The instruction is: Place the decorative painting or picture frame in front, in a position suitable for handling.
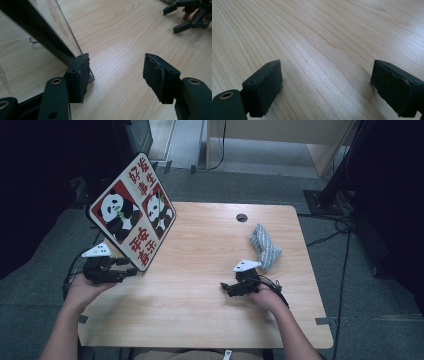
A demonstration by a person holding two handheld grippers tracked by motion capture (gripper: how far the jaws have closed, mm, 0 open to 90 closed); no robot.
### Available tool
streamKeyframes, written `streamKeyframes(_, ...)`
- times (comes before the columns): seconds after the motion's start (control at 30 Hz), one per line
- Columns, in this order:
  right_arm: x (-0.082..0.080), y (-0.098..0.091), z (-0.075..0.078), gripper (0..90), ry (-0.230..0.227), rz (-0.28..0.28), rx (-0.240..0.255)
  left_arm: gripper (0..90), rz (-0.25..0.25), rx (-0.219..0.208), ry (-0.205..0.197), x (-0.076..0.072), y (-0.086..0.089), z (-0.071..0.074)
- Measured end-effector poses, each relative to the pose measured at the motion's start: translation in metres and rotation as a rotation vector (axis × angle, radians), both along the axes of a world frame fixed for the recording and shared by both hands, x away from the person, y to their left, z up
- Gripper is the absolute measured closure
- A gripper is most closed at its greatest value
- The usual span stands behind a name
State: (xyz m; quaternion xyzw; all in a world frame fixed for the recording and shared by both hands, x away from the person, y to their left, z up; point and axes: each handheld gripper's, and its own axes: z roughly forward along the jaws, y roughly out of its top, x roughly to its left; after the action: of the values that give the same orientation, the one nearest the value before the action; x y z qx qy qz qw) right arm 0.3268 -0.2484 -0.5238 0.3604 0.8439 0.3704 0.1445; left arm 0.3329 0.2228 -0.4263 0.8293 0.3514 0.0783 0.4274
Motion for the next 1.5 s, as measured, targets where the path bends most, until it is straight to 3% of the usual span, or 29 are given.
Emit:
streamKeyframes(0.4, 0.000, 0.000, 0.000, 10.0, -0.002, 0.002, 0.000, 43.4, 0.108, -0.049, -0.017, 0.001, 0.026, 0.009)
streamKeyframes(0.57, 0.000, 0.000, 0.000, 9.9, -0.002, 0.001, 0.001, 44.4, 0.147, -0.073, -0.039, 0.002, 0.032, 0.020)
streamKeyframes(0.7, 0.000, 0.000, 0.000, 9.9, -0.001, 0.000, 0.001, 45.8, 0.179, -0.080, -0.027, 0.008, 0.034, 0.029)
streamKeyframes(0.97, 0.000, 0.000, 0.000, 9.9, 0.000, -0.001, 0.001, 45.0, 0.193, -0.066, -0.016, 0.018, 0.035, 0.044)
streamKeyframes(1.07, 0.000, 0.000, 0.000, 9.8, 0.000, -0.001, 0.001, 44.3, 0.194, -0.035, -0.029, 0.021, 0.033, 0.054)
streamKeyframes(1.33, 0.000, 0.001, 0.000, 9.7, 0.000, -0.002, 0.002, 44.4, 0.220, -0.045, -0.034, 0.037, 0.038, 0.079)
streamKeyframes(1.5, 0.000, 0.000, 0.000, 9.7, -0.003, 0.002, 0.000, 44.5, 0.220, -0.024, -0.031, 0.045, 0.035, 0.094)
